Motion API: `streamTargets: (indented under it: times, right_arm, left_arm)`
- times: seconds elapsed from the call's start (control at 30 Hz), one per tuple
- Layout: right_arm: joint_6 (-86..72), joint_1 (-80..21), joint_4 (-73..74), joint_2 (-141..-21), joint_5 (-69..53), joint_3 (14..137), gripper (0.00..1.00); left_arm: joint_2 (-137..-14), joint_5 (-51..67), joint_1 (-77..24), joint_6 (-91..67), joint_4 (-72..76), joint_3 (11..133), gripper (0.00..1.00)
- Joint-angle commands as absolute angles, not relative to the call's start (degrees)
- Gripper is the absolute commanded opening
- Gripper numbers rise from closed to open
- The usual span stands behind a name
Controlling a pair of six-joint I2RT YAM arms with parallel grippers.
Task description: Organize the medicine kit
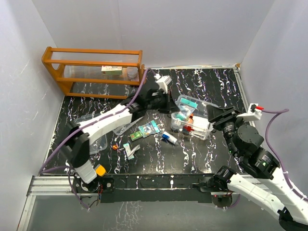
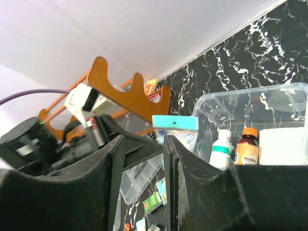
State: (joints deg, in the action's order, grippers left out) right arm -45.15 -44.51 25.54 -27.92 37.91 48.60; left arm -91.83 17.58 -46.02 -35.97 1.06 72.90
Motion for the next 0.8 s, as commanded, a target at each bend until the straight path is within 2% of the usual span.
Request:
streamTargets:
  times: [0.0,0.13,0.77]
  right_arm:
    - [-43.89,-44.74,26.11,-25.09,44.34,51.74,0.36]
    - [-43.86,-44.66,27.80,-23.49,45.09,52.05,0.37]
    - [-43.94,-44.70,29.26,-21.99,45.25,50.71,0.38]
  left_arm:
    - [-102.00,16.46,-47.69,-37.92,-4.64,86.35,0.00]
    - [-111.18,13.21,-49.35,-37.96,-11.29,98.10,0.00]
    - [-131.07,3.93,-54.98,-41.77,-21.64,116.73,0.00]
